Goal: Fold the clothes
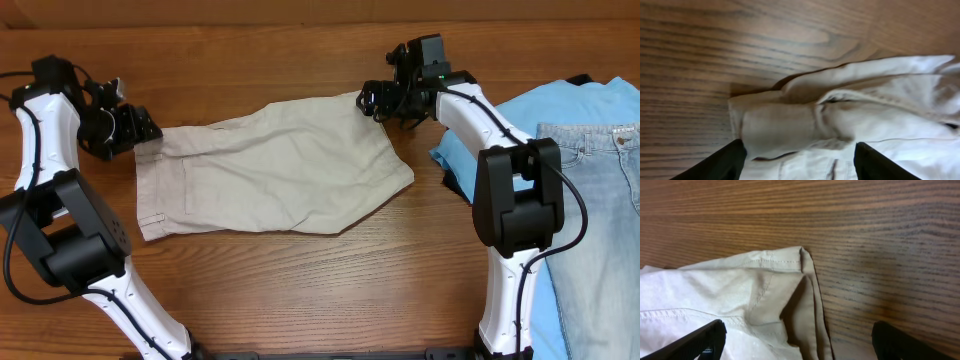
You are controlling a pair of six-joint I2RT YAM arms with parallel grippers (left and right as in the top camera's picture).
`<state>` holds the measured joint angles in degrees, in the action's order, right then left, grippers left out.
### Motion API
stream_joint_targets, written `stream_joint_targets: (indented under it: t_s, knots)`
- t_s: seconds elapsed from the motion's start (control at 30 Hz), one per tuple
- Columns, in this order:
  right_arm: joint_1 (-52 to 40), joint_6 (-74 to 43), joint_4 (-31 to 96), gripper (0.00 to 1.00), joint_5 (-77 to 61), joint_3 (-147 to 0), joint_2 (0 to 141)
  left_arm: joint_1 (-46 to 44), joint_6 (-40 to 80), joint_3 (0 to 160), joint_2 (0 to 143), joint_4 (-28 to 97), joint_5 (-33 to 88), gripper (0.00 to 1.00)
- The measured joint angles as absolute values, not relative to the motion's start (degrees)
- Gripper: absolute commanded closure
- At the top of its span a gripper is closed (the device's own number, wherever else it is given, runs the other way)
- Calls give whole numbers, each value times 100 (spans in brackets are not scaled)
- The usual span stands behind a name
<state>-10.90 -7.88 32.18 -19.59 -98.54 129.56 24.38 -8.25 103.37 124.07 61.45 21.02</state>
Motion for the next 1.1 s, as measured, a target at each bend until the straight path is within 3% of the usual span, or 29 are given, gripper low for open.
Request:
stream_joint_targets:
  t_s: [0.07, 0.33, 0.57, 0.67, 0.87, 1.03, 1.1]
  knots:
    - [-1090, -784, 3199, 2, -1970, -9854, 12956, 2449, -928, 10287, 12407, 6147, 2060, 56]
    - [-1090, -768, 3065, 2, -1907, -9854, 12956, 2475, -1090, 10278, 12407, 6143, 2014, 91]
    - [-1090, -762, 2733, 9, -1883, -9854, 13015, 2475, -1068, 10278, 12407, 6184, 2016, 96]
    - [-1092, -727, 2497, 28, -1865, -9854, 13137, 2473, -1068, 10278, 12407, 6243, 2010, 96]
    - [-1098, -744, 2377, 45, -2027, -9854, 13288, 2473, -854, 10278, 12407, 6287, 1780, 96]
    - [-1129, -725, 2397, 74, -2259, -9854, 13288, 2473, -701, 10278, 12407, 6320, 1656, 96]
    - [-1135, -729, 2418, 91, -2305, -9854, 13288, 2473, -611, 10278, 12407, 6324, 1581, 96]
